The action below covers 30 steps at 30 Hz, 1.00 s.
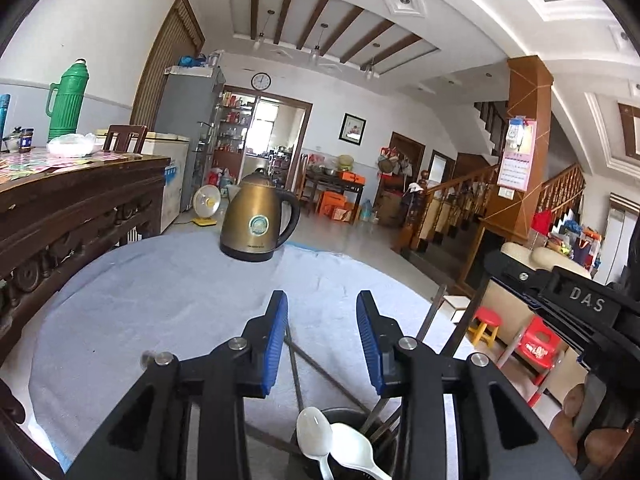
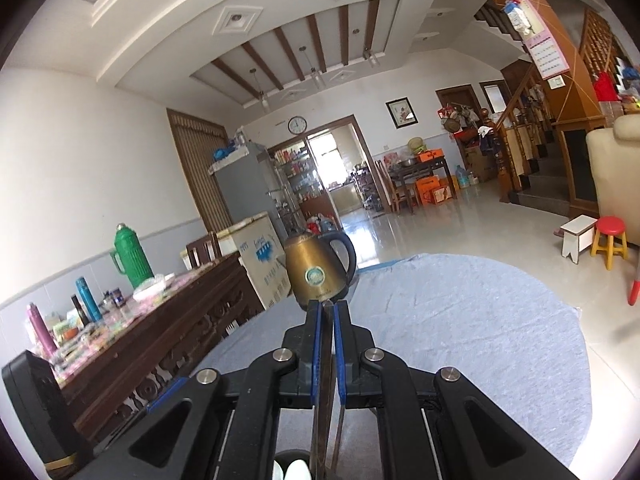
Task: Organize utensils
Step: 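Lower the spoon and chopsticks into the black cup and open both tools, then withdraw both tools from the cup toward the last chopsticks on the cloth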
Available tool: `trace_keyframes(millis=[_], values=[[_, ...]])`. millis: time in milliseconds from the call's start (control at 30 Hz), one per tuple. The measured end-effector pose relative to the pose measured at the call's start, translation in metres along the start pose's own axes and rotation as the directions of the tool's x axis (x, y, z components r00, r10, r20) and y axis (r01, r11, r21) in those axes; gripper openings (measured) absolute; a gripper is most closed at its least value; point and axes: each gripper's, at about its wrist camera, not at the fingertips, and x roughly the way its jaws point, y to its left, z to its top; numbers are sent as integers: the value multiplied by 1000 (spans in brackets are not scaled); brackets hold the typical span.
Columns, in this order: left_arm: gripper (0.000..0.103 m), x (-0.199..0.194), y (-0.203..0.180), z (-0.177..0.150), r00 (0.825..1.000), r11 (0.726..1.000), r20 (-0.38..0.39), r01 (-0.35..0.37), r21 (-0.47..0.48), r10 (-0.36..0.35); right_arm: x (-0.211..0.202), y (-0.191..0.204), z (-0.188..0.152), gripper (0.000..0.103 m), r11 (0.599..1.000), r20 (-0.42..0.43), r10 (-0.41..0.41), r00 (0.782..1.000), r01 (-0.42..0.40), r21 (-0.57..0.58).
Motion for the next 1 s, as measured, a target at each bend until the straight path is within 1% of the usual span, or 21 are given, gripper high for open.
trace_keyframes(millis=[300,433,500,533,567,600,700,733,767,800,833,867,900,967,1000], values=[[36,-4,10,7,1000,1000,4,-7,-27,8,21,6,-14,7,1000,-88,3,996,-4,-13],[37,-10,10,12,1000,1000,16,-16,-26,16,27,11,-17,9,997,-133,68,989,-70,-14],[41,-15,11,13,1000,999,17,-17,-29,18,23,11,-17,28,996,-130,85,988,-85,4],[41,-18,13,15,999,999,23,-24,-28,25,20,9,-15,43,995,-122,99,988,-98,14],[41,-20,13,16,999,999,28,-29,-25,30,17,8,-13,51,995,-106,97,990,-95,20],[43,-23,14,17,999,999,31,-32,-21,33,13,6,-11,51,996,-91,90,992,-88,25],[50,-34,16,22,998,999,45,-54,-7,54,-1,0,-8,51,994,-72,106,992,-105,17],[50,-39,17,23,996,998,56,-63,-4,63,-5,-1,-10,51,995,-72,102,992,-102,4],[55,-44,19,24,995,997,66,-72,0,72,-11,-5,-14,50,995,-87,100,991,-102,-14],[61,-49,20,26,993,996,77,-87,2,87,-13,-8,-18,46,994,-110,102,989,-105,-24],[62,-53,21,28,991,995,87,-98,0,98,-14,-11,-25,36,993,-148,100,984,-108,-41],[62,-57,22,31,989,994,100,-110,0,109,-13,-14,-32,31,993,-188,93,978,-106,-61],[62,-60,24,32,987,993,107,-118,3,117,-11,-17,-41,31,991,-228,87,970,-107,-78],[64,-65,25,35,983,990,123,-142,11,140,-7,-24,-60,31,985,-328,109,938,-147,-95],[67,-69,25,36,978,987,134,-162,16,159,-4,-26,-72,31,980,-389,115,914,-168,-105]])
